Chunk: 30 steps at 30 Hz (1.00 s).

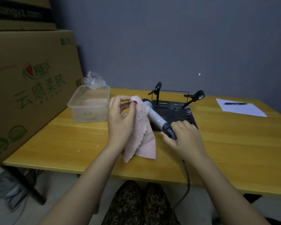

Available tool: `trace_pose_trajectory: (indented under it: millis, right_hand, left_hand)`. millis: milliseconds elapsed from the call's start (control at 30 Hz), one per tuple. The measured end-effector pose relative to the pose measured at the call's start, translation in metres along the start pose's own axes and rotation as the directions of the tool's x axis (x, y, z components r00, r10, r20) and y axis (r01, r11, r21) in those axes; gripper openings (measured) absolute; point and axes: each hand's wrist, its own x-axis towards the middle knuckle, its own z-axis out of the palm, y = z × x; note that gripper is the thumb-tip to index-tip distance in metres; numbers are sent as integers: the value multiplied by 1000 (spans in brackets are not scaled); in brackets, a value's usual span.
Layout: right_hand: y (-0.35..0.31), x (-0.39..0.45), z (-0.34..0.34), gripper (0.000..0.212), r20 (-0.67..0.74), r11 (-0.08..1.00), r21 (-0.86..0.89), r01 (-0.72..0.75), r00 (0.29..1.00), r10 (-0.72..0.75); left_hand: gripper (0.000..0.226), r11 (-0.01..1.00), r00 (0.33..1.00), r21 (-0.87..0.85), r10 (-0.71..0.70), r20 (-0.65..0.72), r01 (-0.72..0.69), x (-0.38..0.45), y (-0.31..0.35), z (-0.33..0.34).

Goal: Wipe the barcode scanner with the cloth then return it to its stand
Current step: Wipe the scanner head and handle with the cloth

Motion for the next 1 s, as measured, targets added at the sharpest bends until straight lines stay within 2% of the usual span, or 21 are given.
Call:
trace_pose_trajectory:
  millis: [100, 167, 333, 433, 500, 533, 633, 667, 767, 800, 867, 933, 1000]
  right_hand:
    - [-5, 0, 1, 35, -7, 1000, -14, 15, 1000, -15]
    - [-7, -1, 0, 36, -8, 999, -27, 24, 1000, -24]
    - [-7, -1, -5, 37, 2, 998, -51, 43, 999, -43]
    - [-7, 0, -9, 37, 15, 996, -77, 55, 998, -53]
    - [-7, -1, -12, 37, 22, 995, -87, 47, 999, -45]
    - [-7, -2, -13, 37, 20, 996, -84, 38, 999, -37]
    - [-4, -2, -17, 36, -1, 999, -44, 21, 1000, -21]
    - [-5, -2, -18, 35, -1, 1000, -22, 19, 1000, -19]
    - [-8, -1, -20, 34, 56, 994, 100, -39, 998, 33]
    - [-8, -1, -19, 35, 92, 980, 173, -99, 992, 84]
    - [-7, -2, -18, 38, 195, 892, 389, -230, 967, 164]
    - [-5, -4, -17, 40, 290, 716, 615, -332, 939, 186]
    - [-7, -4, -18, 38, 374, 595, 693, -407, 909, 187]
  left_hand:
    - [7, 997, 996, -33, 68, -53, -70, 7, 9, 5]
    - [8, 987, 987, 3, 160, -35, -160, 12, 12, 11]
    - [8, 929, 940, 180, 295, 171, -324, 18, -8, 28]
    - [12, 909, 922, 251, 256, 290, -332, 12, -23, 36]
    - [24, 924, 916, 246, 199, 348, -294, 6, -25, 37]
    - [30, 909, 889, 260, 200, 411, -325, 3, -26, 37]
    - [46, 730, 715, 345, 274, 644, -590, -4, -35, 33]
    - [51, 724, 697, 343, 259, 669, -599, -3, -39, 32]
    - [57, 824, 753, 300, 212, 623, -480, -5, -50, 32]
    - [57, 850, 758, 272, 205, 620, -452, -10, -50, 33]
    - [56, 850, 708, 216, 232, 667, -481, -20, -50, 33]
    - [55, 800, 638, 190, 285, 715, -570, -24, -54, 31]
    - [53, 767, 632, 209, 306, 712, -607, -16, -60, 28]
